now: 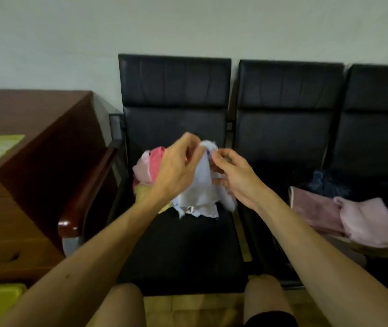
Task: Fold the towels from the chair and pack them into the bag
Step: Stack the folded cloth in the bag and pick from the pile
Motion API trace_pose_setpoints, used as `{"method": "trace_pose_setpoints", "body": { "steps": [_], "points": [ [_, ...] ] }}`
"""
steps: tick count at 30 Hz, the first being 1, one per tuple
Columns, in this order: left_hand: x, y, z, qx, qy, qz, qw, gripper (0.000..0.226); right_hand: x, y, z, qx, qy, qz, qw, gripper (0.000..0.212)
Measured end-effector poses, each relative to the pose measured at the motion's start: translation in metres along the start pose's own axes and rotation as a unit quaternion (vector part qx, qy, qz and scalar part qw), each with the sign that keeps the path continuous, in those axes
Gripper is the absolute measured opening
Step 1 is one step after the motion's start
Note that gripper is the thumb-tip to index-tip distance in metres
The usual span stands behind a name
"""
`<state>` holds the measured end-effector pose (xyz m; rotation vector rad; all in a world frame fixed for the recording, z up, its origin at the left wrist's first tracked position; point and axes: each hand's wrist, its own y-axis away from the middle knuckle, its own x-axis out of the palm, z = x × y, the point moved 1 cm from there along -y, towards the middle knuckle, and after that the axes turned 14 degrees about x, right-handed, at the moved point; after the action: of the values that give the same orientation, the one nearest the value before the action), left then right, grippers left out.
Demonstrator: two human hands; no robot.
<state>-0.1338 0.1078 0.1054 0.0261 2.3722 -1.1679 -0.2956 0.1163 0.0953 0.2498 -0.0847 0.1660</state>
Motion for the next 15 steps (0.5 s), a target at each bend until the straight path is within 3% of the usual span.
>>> {"method": "trace_pose_setpoints", "body": {
  "steps": [3,8,11,15],
  "points": [
    [-0.026,-0.043,-0.055,0.014,0.048,-0.058,0.997,0.015,0.01,0.047,0.033,-0.085,0.091,-0.026,0.992,0.06],
    [-0.04,-0.061,-0.097,0.006,0.054,-0.077,0.996,0.018,0.015,0.111,0.038,-0.103,0.144,-0.028,0.984,0.073],
    [-0.042,-0.051,-0.111,-0.009,0.047,-0.079,0.996,0.015,0.012,0.138,0.027,-0.113,0.174,-0.029,0.978,0.063],
    [-0.049,-0.04,-0.128,-0.026,0.033,-0.089,0.995,0.016,0.006,0.156,0.012,-0.119,0.157,-0.057,0.979,0.022]
  ]
}}
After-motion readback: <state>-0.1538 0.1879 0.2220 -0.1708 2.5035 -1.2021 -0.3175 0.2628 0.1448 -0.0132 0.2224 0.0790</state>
